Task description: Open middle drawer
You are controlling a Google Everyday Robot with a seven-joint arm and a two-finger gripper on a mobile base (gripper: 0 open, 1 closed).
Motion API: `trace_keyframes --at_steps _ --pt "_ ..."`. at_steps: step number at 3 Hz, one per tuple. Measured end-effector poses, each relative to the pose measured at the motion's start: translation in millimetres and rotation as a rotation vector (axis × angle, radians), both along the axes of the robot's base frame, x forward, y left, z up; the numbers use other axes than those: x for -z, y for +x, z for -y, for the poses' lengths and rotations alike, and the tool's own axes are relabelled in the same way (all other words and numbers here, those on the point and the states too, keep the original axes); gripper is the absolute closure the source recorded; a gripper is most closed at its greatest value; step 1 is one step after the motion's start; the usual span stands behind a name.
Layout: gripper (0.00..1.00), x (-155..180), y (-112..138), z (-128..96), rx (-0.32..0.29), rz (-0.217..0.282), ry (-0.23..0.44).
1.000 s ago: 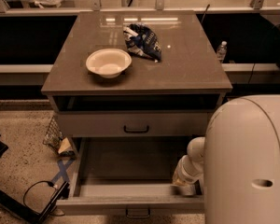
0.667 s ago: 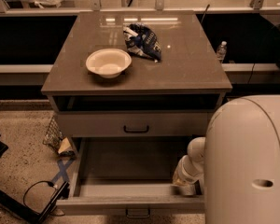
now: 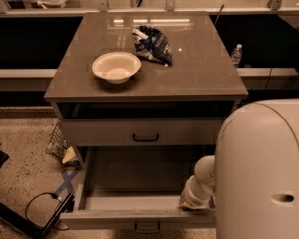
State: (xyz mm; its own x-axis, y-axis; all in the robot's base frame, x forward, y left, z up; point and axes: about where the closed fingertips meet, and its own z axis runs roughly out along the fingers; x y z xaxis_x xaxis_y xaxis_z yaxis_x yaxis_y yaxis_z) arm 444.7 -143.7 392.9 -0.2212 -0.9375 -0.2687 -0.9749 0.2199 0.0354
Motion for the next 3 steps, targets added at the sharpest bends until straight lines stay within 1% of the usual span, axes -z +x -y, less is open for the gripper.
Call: trace_keyframes --at_steps 1,2,3 --pt "1.00 -10 -19 -5 0.007 -0.012 -0.024" --pt "1.00 -17 -36 -11 -0.004 -0.032 -0.045" --pt "1.00 -25 -62 -19 -0.008 -0.070 -0.064"
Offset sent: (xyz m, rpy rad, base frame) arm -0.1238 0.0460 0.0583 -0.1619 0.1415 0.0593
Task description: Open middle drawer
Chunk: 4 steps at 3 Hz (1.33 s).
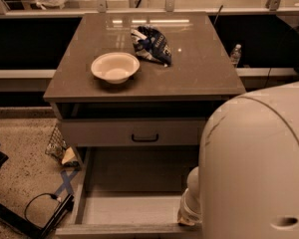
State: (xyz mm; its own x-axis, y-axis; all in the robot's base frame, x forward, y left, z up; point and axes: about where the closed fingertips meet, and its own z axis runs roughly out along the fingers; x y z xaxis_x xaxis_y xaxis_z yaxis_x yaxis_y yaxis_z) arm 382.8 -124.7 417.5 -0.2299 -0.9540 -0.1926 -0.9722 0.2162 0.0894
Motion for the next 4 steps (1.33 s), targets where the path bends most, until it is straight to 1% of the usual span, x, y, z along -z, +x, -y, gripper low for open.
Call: trace_keyframes --at_steps 1,3,4 --pt "0.85 -4.8 0.0 0.0 0.000 0.000 0.000" --pt "0.39 -4.3 -1.0 -0.2 -0.001 -0.002 0.000" --pt "0.07 -4.0 -1.7 -0.4 -0.002 -0.004 0.000"
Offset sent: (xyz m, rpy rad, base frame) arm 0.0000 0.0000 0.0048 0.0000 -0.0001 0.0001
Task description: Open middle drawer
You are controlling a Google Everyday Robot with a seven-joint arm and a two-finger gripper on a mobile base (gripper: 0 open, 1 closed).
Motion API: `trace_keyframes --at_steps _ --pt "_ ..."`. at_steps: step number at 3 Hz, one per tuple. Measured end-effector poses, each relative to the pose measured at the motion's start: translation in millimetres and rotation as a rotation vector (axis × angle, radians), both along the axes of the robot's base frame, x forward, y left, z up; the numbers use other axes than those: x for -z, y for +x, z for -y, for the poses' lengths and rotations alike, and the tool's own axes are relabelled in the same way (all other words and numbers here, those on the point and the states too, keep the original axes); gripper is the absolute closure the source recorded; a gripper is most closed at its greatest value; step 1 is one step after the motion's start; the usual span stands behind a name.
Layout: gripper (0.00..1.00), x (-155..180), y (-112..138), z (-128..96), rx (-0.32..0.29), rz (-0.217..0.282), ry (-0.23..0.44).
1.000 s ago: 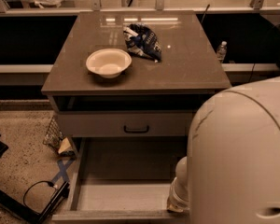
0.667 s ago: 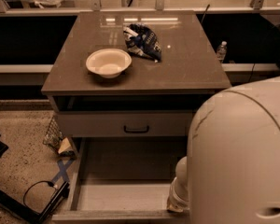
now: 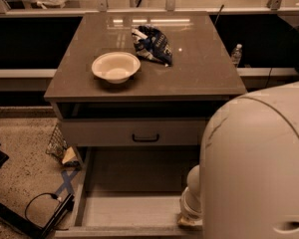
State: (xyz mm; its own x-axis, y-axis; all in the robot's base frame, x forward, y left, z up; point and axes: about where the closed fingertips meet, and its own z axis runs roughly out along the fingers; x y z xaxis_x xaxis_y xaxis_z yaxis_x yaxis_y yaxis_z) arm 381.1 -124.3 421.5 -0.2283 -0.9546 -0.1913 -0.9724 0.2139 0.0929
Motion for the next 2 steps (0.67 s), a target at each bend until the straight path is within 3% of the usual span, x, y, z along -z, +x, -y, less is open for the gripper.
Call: trace_keyframes --at_steps 1,2 --pt "0.00 0.0 0.3 0.1 0.000 0.000 0.000" --pt "0.00 0.0 0.3 0.1 0.000 0.000 0.000"
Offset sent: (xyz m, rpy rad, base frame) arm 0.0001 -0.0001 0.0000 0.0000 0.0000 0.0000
